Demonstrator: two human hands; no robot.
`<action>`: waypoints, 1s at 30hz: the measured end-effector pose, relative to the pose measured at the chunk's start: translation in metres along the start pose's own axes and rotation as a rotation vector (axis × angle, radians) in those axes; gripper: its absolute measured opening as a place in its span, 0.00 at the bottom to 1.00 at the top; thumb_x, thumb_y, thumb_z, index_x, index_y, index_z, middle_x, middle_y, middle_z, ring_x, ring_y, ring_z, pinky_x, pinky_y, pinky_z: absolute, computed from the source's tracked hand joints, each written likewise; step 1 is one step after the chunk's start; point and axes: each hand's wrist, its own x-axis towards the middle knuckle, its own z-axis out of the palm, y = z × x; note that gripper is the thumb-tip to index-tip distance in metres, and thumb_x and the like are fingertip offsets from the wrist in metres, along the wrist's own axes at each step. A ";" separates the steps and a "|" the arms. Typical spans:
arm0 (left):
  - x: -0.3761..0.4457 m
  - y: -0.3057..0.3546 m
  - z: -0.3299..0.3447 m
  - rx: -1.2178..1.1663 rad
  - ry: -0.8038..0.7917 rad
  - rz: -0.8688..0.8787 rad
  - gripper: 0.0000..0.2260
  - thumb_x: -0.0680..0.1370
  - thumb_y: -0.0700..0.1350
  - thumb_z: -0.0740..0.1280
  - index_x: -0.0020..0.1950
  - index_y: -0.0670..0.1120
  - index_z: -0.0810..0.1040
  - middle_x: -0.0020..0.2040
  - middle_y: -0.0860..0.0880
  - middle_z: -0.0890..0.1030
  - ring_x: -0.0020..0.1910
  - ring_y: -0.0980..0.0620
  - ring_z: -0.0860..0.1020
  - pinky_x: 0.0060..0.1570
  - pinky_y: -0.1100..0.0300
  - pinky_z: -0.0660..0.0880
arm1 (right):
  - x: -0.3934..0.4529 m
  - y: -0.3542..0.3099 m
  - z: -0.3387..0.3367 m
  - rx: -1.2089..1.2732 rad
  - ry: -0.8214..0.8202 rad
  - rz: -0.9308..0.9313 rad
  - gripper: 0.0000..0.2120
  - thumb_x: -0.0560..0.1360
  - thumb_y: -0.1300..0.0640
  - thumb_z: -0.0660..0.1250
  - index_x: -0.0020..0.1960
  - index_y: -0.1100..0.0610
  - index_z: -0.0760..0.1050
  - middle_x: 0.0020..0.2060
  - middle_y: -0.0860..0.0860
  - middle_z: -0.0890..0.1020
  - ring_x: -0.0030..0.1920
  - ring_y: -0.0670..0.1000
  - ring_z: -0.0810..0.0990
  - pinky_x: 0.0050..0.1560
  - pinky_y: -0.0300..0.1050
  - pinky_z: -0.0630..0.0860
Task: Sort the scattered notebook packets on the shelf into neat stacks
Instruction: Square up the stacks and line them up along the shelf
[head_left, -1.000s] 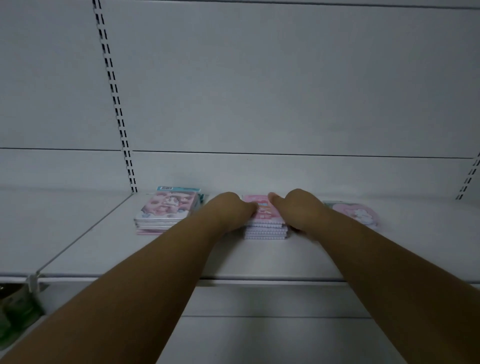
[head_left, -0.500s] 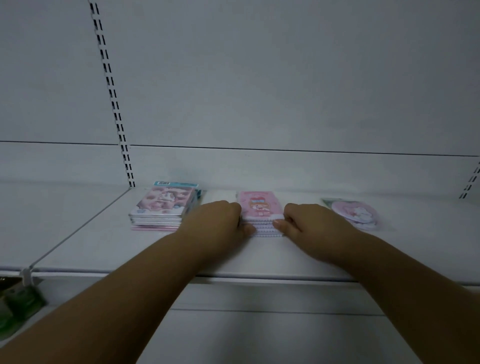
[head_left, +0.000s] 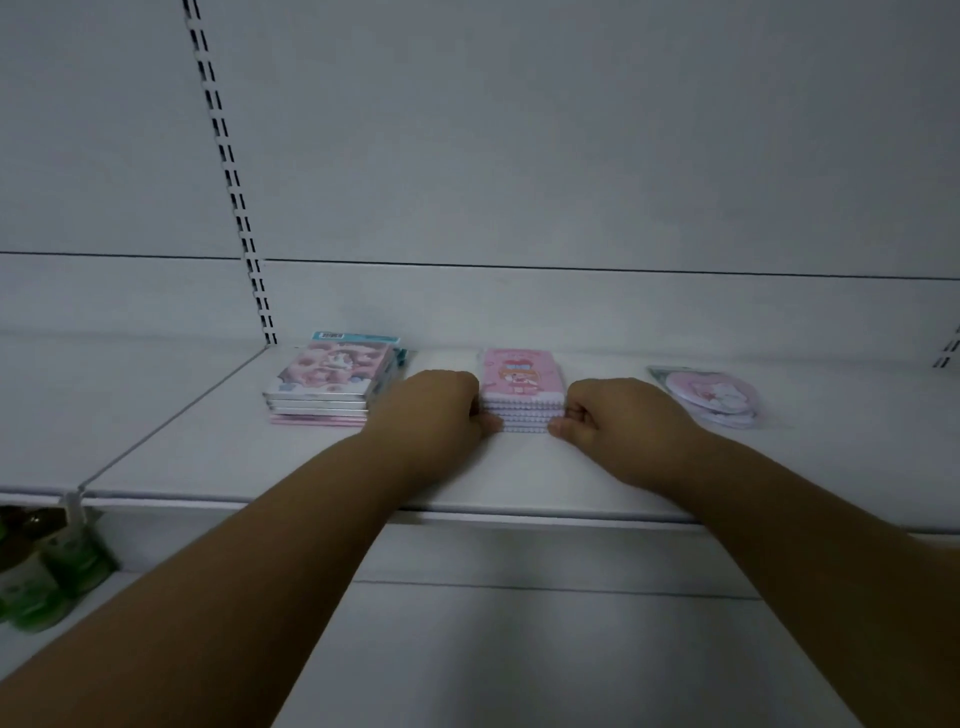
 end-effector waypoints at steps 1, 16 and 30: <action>0.000 0.000 0.001 -0.001 0.007 -0.002 0.12 0.77 0.57 0.64 0.41 0.49 0.71 0.38 0.50 0.74 0.38 0.50 0.71 0.36 0.57 0.66 | -0.001 0.000 0.000 -0.004 0.004 0.003 0.15 0.76 0.42 0.61 0.36 0.50 0.68 0.30 0.45 0.72 0.33 0.47 0.70 0.29 0.41 0.59; -0.002 -0.009 0.008 -0.076 0.066 0.017 0.12 0.80 0.52 0.57 0.38 0.51 0.70 0.33 0.53 0.72 0.31 0.57 0.69 0.27 0.61 0.59 | -0.012 -0.009 -0.003 0.010 0.024 -0.036 0.12 0.80 0.48 0.56 0.39 0.48 0.65 0.30 0.43 0.68 0.35 0.50 0.71 0.33 0.44 0.60; -0.002 -0.010 0.010 -0.117 0.109 -0.005 0.10 0.78 0.53 0.61 0.40 0.49 0.71 0.33 0.53 0.73 0.33 0.54 0.71 0.29 0.58 0.63 | -0.012 -0.008 -0.003 0.101 0.121 -0.048 0.10 0.77 0.51 0.62 0.40 0.54 0.72 0.31 0.45 0.73 0.34 0.48 0.72 0.32 0.37 0.64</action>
